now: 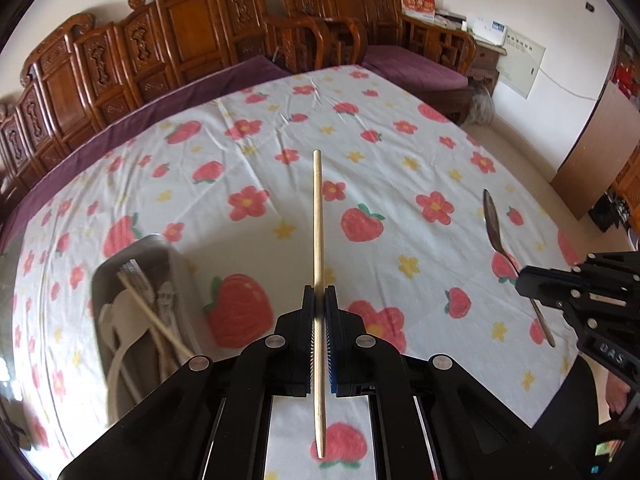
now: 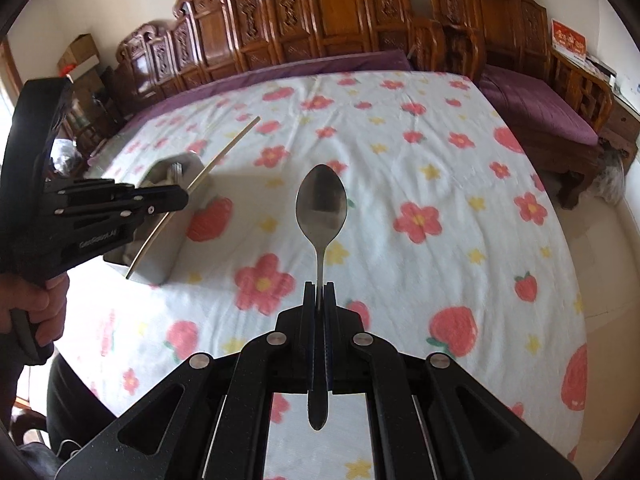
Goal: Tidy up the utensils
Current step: 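Carry the chopstick and spoon over the grey tray with both grippers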
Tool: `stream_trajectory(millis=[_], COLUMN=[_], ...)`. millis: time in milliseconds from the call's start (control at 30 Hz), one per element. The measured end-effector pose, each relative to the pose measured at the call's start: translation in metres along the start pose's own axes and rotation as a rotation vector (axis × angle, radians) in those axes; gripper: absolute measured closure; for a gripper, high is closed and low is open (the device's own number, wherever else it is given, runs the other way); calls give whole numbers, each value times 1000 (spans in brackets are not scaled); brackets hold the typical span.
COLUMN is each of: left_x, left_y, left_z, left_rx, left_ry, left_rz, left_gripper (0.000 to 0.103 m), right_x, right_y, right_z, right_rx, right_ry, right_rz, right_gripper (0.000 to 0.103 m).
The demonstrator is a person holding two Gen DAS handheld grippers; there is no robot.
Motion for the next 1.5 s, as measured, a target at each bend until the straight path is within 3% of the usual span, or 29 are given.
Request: stream_trajectory(millis=[400, 733, 1500], left_x=[59, 79, 23], left_y=[-9, -17, -48], left_z=[33, 67, 144], left_rx=[60, 108, 255], left_ry=[24, 49, 42], left_rz=[-83, -118, -54], left_gripper=[99, 99, 99], right_x=[17, 22, -25], right_y=[27, 40, 57], right_z=[47, 84, 150], right_rx=[55, 102, 200], right_ry=[43, 76, 112], right_rz=[-58, -77, -15], right_gripper=[98, 98, 98])
Point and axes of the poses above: each gripper's, at about its wrist camera, not at the fingertips, and x roughly against the way its jaws point, z to its left, y to its top, the point moved 4 cm from there along -x, roughly the way its jaws point, and after that the axes turned 7 degrees about -y, right-handed, at the moved point
